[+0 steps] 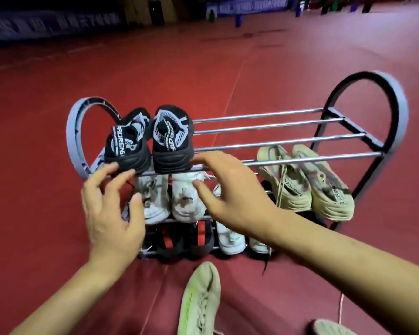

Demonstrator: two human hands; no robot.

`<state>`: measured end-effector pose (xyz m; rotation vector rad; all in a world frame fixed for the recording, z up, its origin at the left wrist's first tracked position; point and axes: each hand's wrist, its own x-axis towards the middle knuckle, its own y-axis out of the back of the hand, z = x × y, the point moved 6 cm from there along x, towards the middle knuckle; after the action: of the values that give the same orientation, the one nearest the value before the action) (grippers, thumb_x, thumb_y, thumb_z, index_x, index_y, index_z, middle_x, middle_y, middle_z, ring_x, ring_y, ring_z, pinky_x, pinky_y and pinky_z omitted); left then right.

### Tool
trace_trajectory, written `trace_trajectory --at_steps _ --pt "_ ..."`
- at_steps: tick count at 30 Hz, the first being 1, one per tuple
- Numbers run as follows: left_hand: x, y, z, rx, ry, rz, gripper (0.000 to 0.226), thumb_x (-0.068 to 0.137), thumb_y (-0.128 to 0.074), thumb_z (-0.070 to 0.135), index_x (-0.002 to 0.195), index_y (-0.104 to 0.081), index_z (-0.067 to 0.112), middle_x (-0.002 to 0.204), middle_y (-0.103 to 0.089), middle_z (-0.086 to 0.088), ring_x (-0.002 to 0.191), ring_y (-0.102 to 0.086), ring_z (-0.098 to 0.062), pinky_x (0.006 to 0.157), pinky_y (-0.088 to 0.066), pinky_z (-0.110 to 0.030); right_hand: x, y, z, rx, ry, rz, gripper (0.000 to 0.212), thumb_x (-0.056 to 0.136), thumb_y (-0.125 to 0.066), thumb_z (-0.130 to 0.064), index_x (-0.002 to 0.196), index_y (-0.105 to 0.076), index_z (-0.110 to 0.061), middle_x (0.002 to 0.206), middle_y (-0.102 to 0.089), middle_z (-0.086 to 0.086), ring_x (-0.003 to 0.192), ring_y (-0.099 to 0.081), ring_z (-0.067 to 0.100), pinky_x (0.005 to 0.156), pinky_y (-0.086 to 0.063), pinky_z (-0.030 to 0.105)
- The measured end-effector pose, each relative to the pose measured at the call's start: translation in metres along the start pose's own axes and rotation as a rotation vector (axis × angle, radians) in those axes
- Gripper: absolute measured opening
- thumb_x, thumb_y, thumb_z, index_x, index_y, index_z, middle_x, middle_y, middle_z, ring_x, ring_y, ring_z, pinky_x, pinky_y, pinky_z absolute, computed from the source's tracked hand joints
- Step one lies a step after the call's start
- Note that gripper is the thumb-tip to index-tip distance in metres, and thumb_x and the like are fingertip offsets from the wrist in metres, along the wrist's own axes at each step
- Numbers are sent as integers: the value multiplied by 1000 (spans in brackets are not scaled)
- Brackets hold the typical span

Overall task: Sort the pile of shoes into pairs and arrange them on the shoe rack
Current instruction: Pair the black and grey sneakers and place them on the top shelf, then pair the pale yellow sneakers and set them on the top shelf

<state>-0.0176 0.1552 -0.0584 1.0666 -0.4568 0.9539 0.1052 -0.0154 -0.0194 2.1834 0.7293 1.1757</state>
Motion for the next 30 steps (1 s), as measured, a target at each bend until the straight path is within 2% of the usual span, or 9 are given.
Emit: trace_trajectory --at_steps 3,6,9,13,16,19,23,27,30 --pt "-88 -33 -7 -126 52 -323 34 86 -57 19 119 -60 13 120 -52 1 116 -53 -19 103 -43 -43 -87 -5 0 -31 77 -247 12 89 -57 -19 98 -62 -14 94 -60 0 89 -56 21 79 -46 31" --pt "-181 -84 -43 15 289 -879 73 76 -55 56 141 -41 25 135 -45 10 129 -48 -14 108 -40 -36 -184 -25 55 -266 -211 -736 17 85 -50 -40 96 -52 -27 94 -59 -8 90 -59 17 76 -48 33" --pt "-245 -106 -64 47 732 -1081 123 46 -56 82 148 -30 18 144 -42 -2 135 -43 -22 111 -35 -34 -270 -19 116 -501 -645 -986 57 83 -41 -64 128 -44 -31 130 -53 -5 120 -54 21 96 -46 35" --pt "-274 -120 -45 266 763 -1112 142 32 -61 88 148 -23 13 140 -38 -4 132 -35 -26 108 -36 -36 -357 -11 150 -559 -984 -1143 132 49 -40 -100 155 -2 -31 152 -29 0 134 -46 27 104 -42 41" --pt "-272 -123 -40 327 776 -1045 116 38 -79 65 132 -31 16 131 -41 -4 122 -39 -26 100 -42 -34 -367 -16 152 -463 -996 -1079 130 53 -55 -89 153 -10 -22 140 -40 1 125 -55 23 100 -46 35" --pt "-270 -124 -45 311 835 -1025 102 37 -78 53 124 -39 16 125 -45 -5 117 -46 -28 96 -45 -34 -336 -17 151 -283 -964 -904 85 54 -63 -75 123 -50 -28 112 -66 -8 100 -66 14 83 -52 28" --pt "-270 -118 -52 181 874 -983 118 33 -72 53 138 -39 13 132 -51 -9 121 -51 -30 98 -46 -35 -289 -20 143 207 -1141 -511 32 70 -74 -41 84 -74 -13 78 -78 1 74 -73 20 71 -58 38" --pt "-266 -112 -50 155 772 -1016 135 33 -77 53 152 -24 17 145 -46 -5 131 -45 -27 104 -43 -37 -272 -27 122 749 -1305 -72 18 77 -76 -2 93 -74 5 91 -77 22 83 -73 35 81 -57 48" --pt "-271 -109 -52 140 733 -1050 137 35 -81 53 153 -21 17 149 -42 -5 135 -41 -27 108 -39 -39 -306 -45 109 942 -1478 103 33 78 -77 0 111 -71 0 104 -75 22 93 -72 39 93 -54 55"
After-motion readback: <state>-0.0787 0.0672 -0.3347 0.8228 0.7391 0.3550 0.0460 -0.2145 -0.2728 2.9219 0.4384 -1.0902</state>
